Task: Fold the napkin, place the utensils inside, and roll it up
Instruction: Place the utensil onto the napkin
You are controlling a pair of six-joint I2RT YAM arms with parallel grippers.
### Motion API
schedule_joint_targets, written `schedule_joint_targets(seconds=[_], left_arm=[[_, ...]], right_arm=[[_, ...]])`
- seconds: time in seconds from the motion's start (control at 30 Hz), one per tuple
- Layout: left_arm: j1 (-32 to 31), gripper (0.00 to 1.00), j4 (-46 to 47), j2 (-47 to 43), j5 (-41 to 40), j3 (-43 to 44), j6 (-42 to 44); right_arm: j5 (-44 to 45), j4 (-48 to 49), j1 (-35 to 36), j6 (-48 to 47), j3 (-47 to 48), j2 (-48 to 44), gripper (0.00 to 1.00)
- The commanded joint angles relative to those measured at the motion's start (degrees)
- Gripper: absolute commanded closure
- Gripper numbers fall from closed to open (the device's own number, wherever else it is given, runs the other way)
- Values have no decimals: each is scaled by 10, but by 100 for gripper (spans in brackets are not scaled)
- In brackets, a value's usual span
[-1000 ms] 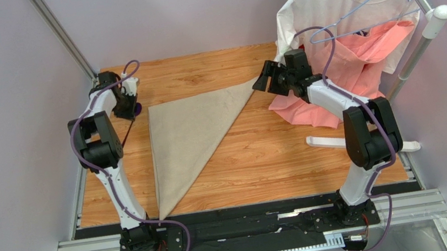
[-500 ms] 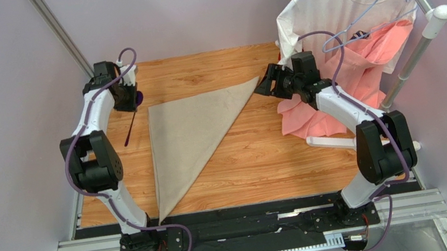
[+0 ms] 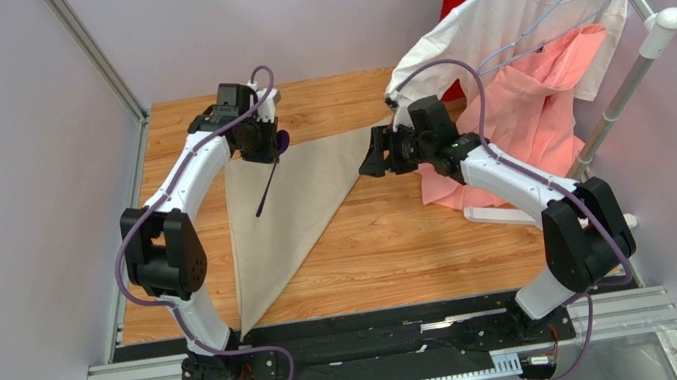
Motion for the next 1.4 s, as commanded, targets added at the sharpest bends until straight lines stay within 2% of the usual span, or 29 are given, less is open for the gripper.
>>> schedule_joint_targets(seconds=[0.0,0.07,0.17,0.37,0.6,0.87,1.07,1.37], left_arm=[[9,100,23,-30,9,-14,-55],[4,100,38,-33,13,-32,-71],[-36,100,50,-14,13,-34,-76],[-107,100,38,35,30,-10,-48],[-151,100,56,68,12,-10,11],[-158,100,38,124,-19,18,51],[-158,100,38,145,-8,27,61],[-166,100,31,148,0,17,45]], right_arm=[[4,-8,37,-26,3,-34,31],[23,-9,47,-23,-7,-59,31],[55,-26,65,-24,-19,-109,31],[105,-62,71,-22,-64,-234,31],[156,-96,71,-26,-93,-308,31],[148,-88,70,-11,-123,-323,31],[155,-90,70,-11,-136,-344,30],[157,-90,70,-6,-135,-338,30]])
